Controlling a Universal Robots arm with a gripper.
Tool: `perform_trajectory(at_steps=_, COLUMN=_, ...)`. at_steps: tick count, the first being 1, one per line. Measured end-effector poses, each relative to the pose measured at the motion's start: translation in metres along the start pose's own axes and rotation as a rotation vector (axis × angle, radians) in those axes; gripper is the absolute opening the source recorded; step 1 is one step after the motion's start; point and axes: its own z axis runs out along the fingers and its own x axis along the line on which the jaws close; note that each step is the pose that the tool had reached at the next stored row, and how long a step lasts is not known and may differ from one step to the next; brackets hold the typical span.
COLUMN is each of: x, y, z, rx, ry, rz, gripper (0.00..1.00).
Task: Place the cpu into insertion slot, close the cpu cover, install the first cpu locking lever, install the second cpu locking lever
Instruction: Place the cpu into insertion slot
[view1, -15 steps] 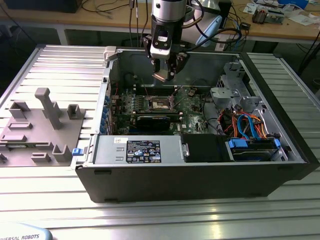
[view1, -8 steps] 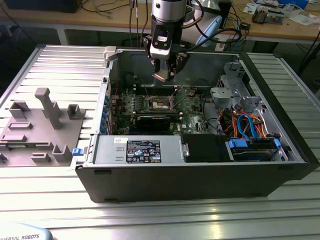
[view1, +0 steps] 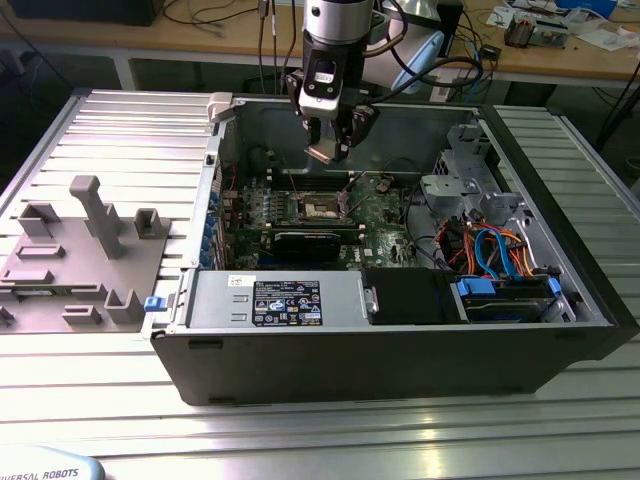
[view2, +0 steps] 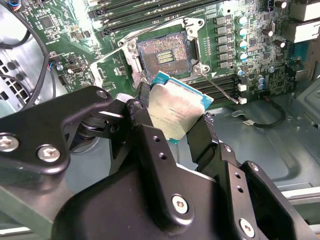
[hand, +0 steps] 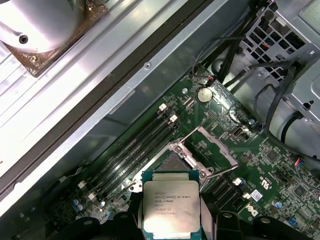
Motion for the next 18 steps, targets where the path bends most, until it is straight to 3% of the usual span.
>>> perform_trajectory(at_steps=18, x=0.0, y=-0.0001, z=0.0014, rx=-0.0007, ry=-0.0019, rz=0.025, gripper=0.54)
